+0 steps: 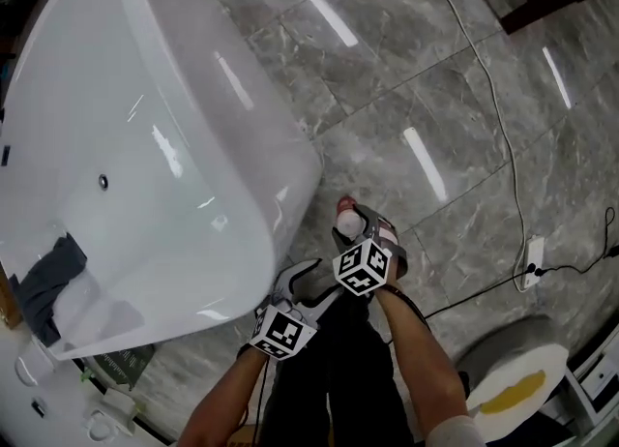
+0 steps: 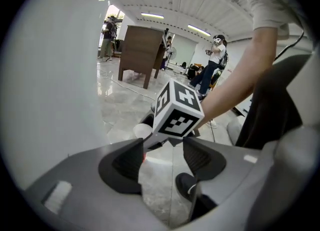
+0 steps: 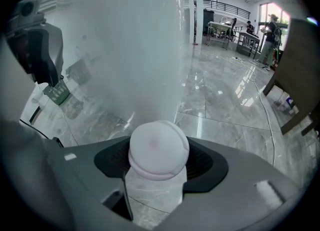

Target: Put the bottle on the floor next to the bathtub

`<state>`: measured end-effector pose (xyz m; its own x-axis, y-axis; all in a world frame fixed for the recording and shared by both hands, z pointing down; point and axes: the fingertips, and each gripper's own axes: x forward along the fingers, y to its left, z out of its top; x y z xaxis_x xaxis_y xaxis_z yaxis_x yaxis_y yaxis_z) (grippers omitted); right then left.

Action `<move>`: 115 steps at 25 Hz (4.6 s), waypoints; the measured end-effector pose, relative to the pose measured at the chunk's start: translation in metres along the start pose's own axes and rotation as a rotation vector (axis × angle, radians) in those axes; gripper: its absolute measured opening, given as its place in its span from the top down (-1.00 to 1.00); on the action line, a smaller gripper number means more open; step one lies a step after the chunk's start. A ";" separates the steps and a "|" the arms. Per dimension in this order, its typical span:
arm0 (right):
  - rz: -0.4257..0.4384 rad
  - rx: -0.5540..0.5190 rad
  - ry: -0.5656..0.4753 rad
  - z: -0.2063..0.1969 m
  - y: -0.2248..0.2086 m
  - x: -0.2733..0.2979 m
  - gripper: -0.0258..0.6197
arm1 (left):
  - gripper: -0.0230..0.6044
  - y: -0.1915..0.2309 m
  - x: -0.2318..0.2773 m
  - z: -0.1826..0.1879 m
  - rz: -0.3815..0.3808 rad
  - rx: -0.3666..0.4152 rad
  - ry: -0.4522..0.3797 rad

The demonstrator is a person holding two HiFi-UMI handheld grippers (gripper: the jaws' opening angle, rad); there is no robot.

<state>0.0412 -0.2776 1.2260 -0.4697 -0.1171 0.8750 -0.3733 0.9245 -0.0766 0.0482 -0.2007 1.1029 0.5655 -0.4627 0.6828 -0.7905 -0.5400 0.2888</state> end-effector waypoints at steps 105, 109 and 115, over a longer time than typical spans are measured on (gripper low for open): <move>-0.054 0.533 -0.429 0.154 0.226 -0.588 0.08 | -0.03 -0.197 -0.452 0.225 0.226 -0.190 -0.267; -0.062 0.546 -0.439 0.149 0.222 -0.595 0.10 | -0.03 -0.205 -0.445 0.226 0.207 -0.180 -0.255; -0.080 0.556 -0.428 0.139 0.227 -0.599 0.25 | 0.20 -0.210 -0.451 0.229 0.204 -0.194 -0.285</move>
<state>0.1266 -0.0479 0.6177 -0.6544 -0.4151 0.6321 -0.7199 0.5978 -0.3527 0.0130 -0.0400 0.5806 0.4129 -0.7379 0.5338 -0.9078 -0.2865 0.3062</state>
